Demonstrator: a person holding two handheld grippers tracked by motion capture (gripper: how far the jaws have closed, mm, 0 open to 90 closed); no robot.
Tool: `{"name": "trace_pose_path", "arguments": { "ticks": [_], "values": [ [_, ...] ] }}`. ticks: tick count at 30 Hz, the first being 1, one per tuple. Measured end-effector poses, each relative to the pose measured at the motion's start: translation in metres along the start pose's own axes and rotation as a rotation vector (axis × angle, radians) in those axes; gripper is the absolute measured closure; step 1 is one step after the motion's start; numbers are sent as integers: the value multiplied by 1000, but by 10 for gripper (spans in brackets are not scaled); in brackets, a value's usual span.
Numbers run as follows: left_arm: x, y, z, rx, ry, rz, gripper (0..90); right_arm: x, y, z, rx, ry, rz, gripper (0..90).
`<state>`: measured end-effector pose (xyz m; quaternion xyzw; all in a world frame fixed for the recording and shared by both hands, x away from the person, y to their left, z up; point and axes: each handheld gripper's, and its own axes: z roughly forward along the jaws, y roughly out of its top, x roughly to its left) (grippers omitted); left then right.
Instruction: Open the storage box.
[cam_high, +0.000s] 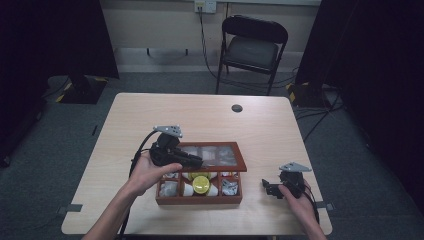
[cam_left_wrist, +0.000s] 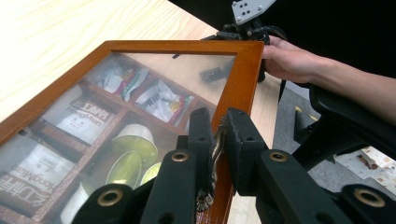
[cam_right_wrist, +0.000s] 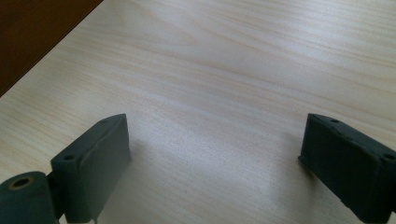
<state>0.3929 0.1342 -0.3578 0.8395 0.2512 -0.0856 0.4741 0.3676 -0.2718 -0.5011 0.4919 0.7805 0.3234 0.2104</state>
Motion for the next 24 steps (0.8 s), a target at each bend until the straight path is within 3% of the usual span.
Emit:
{"name": "trace_pose_path", "arguments": {
  "ticks": [5, 24],
  "values": [
    [4, 5, -4, -26, -7, -26, 809, 0, 0, 0, 0, 0, 0, 73],
    [8, 15, -9, -41, -3, -12, 811, 0, 0, 0, 0, 0, 0, 73]
  ]
}}
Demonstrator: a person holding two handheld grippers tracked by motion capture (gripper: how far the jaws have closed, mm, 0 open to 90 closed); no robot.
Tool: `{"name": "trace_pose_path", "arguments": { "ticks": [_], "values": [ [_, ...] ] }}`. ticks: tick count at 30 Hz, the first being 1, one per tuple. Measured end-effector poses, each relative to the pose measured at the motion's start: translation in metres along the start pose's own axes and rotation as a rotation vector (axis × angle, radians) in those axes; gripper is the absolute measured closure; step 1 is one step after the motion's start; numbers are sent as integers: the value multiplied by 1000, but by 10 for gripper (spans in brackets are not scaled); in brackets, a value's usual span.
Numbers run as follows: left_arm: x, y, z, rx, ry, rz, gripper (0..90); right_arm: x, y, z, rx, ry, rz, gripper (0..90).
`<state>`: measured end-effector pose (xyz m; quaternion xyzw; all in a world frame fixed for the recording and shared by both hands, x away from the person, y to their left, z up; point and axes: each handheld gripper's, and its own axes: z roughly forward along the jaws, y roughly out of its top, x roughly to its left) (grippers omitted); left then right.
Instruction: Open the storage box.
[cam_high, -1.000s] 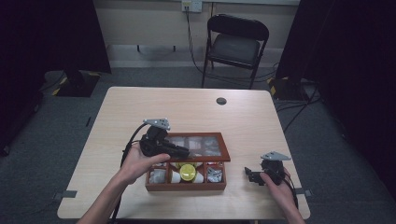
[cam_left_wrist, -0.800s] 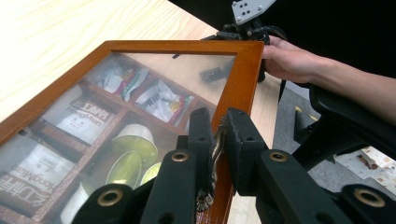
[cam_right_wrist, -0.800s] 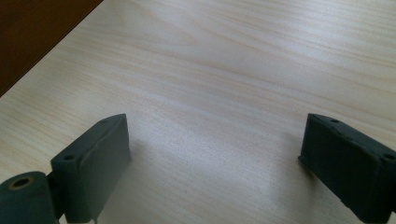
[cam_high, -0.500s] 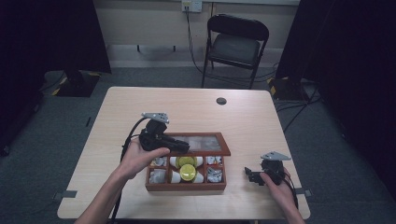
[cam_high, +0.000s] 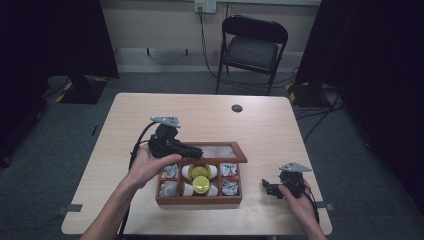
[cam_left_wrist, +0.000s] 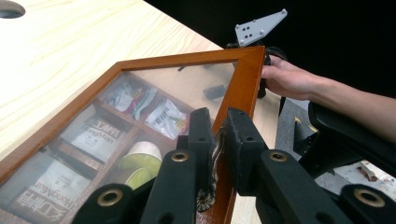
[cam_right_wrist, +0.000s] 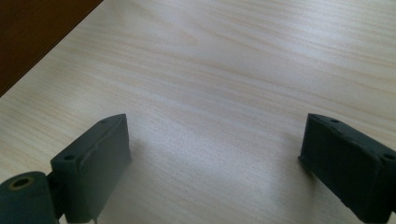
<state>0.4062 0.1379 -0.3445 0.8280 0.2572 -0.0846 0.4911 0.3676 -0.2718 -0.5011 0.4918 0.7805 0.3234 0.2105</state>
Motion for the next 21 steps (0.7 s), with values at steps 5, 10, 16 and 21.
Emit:
{"name": "trace_pose_path", "arguments": {
  "ticks": [5, 10, 16, 21],
  "values": [
    [0, 3, -1, -5, 6, 14, 811, 0, 0, 0, 0, 0, 0, 73],
    [1, 6, -2, -19, 14, 9, 812, 0, 0, 0, 0, 0, 0, 73],
    [3, 10, -5, -27, 18, 14, 812, 0, 0, 0, 0, 0, 0, 72],
    [4, 12, -5, -27, 22, 20, 813, 0, 0, 0, 0, 1, 2, 72]
  ]
}}
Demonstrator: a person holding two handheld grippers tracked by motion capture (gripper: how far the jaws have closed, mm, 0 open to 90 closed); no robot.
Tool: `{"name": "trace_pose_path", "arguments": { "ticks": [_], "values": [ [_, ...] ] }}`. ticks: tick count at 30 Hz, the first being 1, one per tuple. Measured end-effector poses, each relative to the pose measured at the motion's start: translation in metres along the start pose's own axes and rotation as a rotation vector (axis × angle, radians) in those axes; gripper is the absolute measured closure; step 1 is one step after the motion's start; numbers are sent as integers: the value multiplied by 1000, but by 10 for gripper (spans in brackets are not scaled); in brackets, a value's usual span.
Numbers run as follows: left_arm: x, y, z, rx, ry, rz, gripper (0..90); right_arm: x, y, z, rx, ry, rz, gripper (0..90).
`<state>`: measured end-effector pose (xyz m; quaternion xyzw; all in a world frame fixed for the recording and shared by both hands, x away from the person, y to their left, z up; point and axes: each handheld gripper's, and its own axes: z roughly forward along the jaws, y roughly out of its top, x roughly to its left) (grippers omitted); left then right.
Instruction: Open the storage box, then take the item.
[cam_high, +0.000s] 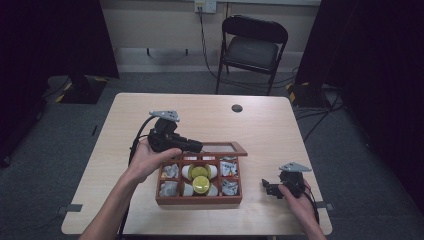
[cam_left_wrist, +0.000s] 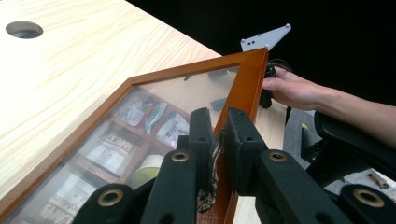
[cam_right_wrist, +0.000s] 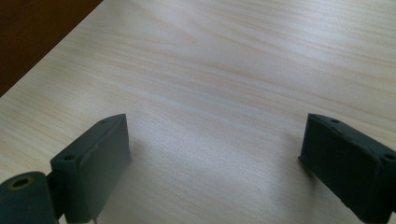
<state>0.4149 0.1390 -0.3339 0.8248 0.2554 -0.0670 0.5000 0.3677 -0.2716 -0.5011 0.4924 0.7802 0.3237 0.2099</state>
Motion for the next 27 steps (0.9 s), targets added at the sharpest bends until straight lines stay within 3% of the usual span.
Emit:
{"name": "trace_pose_path", "arguments": {
  "ticks": [11, 15, 17, 23, 25, 27],
  "values": [
    [2, 4, -1, 4, -5, -7, 813, 1, 0, -1, 3, 4, -4, 73],
    [2, 5, -1, 3, 2, -2, 814, 1, 1, -2, 28, 18, -15, 80],
    [3, 5, -2, 3, 0, -1, 814, 3, 1, -5, 29, 39, -30, 140],
    [3, 6, -2, 2, 2, -3, 814, 7, 2, -7, 27, 81, -44, 146],
    [3, 6, -2, 0, 1, -7, 814, 10, 3, -9, 14, 98, -56, 151],
    [3, 6, -2, 5, -4, -7, 815, 15, 6, -15, -30, 143, -59, 158]
  ]
}}
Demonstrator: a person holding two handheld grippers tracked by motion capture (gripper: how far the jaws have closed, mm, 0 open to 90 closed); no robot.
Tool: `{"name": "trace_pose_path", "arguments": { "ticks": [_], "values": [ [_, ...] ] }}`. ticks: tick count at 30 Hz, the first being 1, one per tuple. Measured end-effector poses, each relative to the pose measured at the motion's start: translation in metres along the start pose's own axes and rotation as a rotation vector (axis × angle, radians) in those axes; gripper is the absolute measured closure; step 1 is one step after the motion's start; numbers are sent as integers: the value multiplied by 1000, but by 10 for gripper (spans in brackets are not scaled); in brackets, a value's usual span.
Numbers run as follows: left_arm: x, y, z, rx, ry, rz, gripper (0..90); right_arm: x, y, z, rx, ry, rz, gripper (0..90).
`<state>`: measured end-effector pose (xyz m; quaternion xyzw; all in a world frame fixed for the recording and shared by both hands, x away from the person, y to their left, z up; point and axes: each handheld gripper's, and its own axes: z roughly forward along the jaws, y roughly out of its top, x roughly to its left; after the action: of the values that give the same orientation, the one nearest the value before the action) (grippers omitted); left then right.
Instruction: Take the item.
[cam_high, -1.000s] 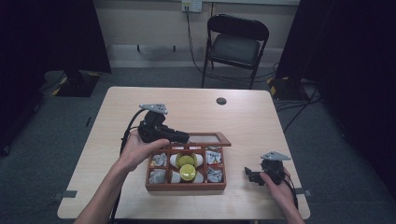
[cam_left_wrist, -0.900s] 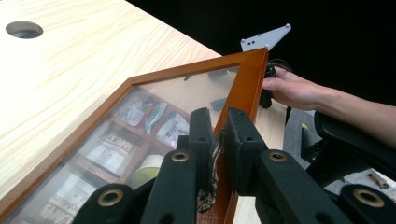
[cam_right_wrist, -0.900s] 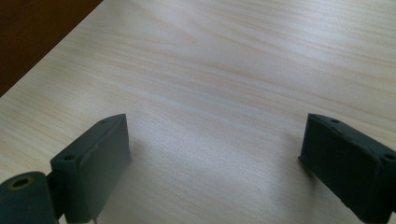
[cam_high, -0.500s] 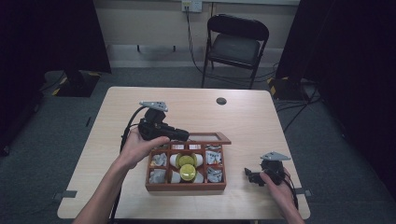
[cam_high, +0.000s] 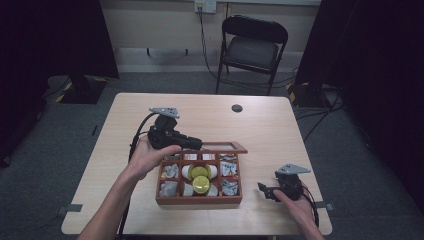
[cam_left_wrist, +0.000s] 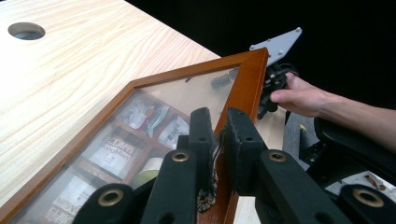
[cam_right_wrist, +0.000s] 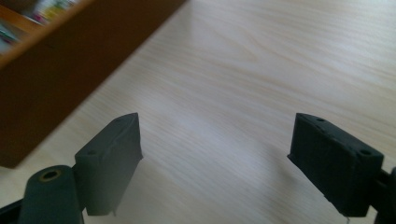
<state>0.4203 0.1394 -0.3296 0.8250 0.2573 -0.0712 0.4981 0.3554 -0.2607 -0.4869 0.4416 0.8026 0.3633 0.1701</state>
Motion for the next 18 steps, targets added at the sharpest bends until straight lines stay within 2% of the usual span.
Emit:
{"name": "trace_pose_path", "arguments": {
  "ticks": [6, 7, 10, 12, 18],
  "values": [
    [0, 1, 0, -4, 7, 6, 815, 8, 7, -8, -61, 44, -6, 168],
    [0, 1, 0, -2, 4, 8, 815, 11, 9, -11, -87, 63, -8, 175],
    [1, 3, -1, -1, 6, 5, 815, 16, 14, -15, -114, 101, -2, 188],
    [1, 4, -1, -3, 9, 9, 816, 21, 17, -18, -127, 116, -23, 190],
    [2, 6, -1, -4, 13, 7, 816, 34, 25, -19, -152, 146, -48, 209]
  ]
}}
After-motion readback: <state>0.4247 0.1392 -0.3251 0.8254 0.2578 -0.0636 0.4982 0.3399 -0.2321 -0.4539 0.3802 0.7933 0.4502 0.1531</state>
